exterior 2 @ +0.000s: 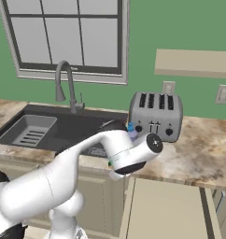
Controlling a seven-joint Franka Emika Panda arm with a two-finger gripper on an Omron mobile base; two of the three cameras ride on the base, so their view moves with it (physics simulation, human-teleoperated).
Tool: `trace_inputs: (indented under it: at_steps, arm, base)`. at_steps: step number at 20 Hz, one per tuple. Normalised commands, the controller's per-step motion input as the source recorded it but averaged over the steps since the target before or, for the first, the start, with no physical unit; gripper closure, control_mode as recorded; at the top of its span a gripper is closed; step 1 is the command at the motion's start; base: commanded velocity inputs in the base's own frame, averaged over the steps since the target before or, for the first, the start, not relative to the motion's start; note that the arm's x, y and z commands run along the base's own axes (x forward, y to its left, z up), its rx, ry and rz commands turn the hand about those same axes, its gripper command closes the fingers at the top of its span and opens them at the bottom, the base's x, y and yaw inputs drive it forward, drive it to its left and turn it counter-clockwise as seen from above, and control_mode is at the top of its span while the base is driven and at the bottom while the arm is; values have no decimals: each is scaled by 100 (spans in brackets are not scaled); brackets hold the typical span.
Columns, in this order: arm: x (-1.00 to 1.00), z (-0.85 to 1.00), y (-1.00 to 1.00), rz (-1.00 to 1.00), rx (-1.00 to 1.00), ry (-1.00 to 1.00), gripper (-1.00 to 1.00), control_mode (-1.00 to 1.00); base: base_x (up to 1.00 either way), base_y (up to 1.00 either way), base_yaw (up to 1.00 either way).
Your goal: Restock the sink supplies by placing the sponge and soap dispenser on the counter and next to the sink. Make sure the soap dispenser is upright.
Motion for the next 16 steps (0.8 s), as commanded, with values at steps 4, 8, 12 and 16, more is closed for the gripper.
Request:
trace_inputs:
  at_steps: [4,8,12,16]
  arm:
    - [-83,47,6,-7,0,0,-100,-100]
    - [-62,7,41,-4,0,0,-100,-100]
    - [-35,5,73,0,-8,0,-100,-100]
    - [-12,20,76,0,-13,1,-100,-100]
  base:
    - [0,0,0]
    - [0,0,0]
    - [0,0,0]
    - [0,0,0]
